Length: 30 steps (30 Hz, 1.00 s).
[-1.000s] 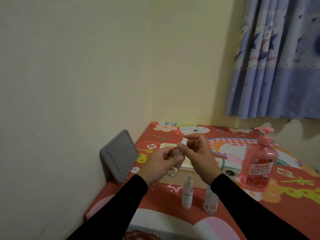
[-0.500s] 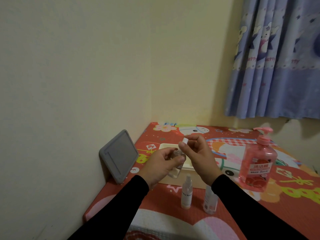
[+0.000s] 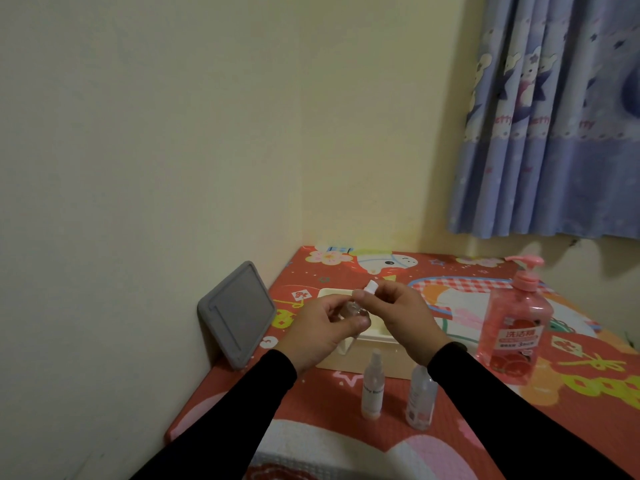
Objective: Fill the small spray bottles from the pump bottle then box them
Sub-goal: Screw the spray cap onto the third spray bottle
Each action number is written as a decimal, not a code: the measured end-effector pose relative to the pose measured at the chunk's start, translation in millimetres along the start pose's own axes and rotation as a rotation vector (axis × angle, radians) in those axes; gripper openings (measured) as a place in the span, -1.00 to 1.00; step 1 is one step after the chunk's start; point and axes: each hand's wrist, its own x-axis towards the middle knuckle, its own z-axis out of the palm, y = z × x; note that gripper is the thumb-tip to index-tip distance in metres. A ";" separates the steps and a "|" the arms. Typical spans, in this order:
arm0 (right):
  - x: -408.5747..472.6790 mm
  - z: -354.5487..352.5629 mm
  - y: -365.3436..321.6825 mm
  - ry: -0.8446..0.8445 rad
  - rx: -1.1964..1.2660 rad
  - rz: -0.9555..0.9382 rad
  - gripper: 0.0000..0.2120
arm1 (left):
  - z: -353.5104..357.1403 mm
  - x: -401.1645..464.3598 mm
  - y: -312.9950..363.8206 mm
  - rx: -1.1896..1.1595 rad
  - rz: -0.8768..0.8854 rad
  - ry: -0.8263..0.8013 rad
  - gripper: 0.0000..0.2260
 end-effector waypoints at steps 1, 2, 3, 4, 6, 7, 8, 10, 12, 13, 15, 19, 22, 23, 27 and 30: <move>0.4 -0.1 -0.3 0.021 -0.025 0.010 -0.53 | 0.1 0.2 -0.3 0.013 -0.001 0.003 -0.86; 0.5 0.4 -1.5 0.042 -0.048 0.015 -0.46 | 0.1 0.6 -0.7 0.029 -0.004 0.005 -0.86; 0.9 1.2 -2.3 0.056 -0.056 0.016 -0.41 | 0.3 0.7 -0.6 0.045 -0.007 0.006 -0.86; 1.0 1.6 -3.3 0.060 -0.047 0.014 -0.38 | 0.6 1.6 -0.8 0.058 -0.011 0.005 -0.85; 0.7 1.4 -6.8 0.047 -0.015 0.028 -0.46 | 0.8 3.0 -1.4 0.055 -0.014 0.009 -0.84; 0.2 0.1 -8.7 0.021 -0.004 0.038 -0.57 | 0.4 3.8 -1.5 0.039 -0.010 0.016 -0.84; -0.5 -1.7 -9.8 -0.017 -0.009 0.042 -0.68 | -0.4 4.3 -1.9 0.019 -0.007 0.025 -0.84; -1.6 -6.0 -11.2 -0.091 -0.071 0.018 -0.78 | -2.7 5.1 -3.1 0.003 -0.018 0.042 -0.84; -2.2 -9.2 -9.4 -0.126 -0.114 -0.004 -0.78 | -3.8 5.2 -4.4 0.023 -0.025 0.043 -0.86; -1.9 -9.3 -8.5 -0.120 -0.125 -0.005 -0.77 | -3.9 5.2 -5.3 0.037 -0.022 0.039 -0.87; -1.9 -8.6 -6.8 -0.078 -0.151 -0.010 -0.76 | -2.8 5.4 -7.4 0.086 0.002 0.045 -0.88; -3.4 -5.0 0.6 0.005 -0.241 -0.017 -0.76 | 1.4 6.2 -10.6 0.294 0.042 0.120 -0.87; -5.1 -6.6 -1.0 -0.050 -0.173 -0.019 -0.78 | 0.4 7.0 -9.1 0.244 0.035 0.049 -0.86; -4.7 -8.6 -2.3 -0.081 -0.112 -0.005 -0.79 | -0.3 7.4 -7.4 0.185 0.019 -0.006 -0.85; 1.8 -18.6 -8.9 -0.191 0.043 0.018 -0.77 | -0.8 8.2 3.7 -0.118 -0.109 -0.163 -0.84; 7.1 -22.2 -15.1 -0.227 0.092 0.026 -0.80 | 1.6 10.5 7.6 -0.293 -0.179 -0.227 -0.70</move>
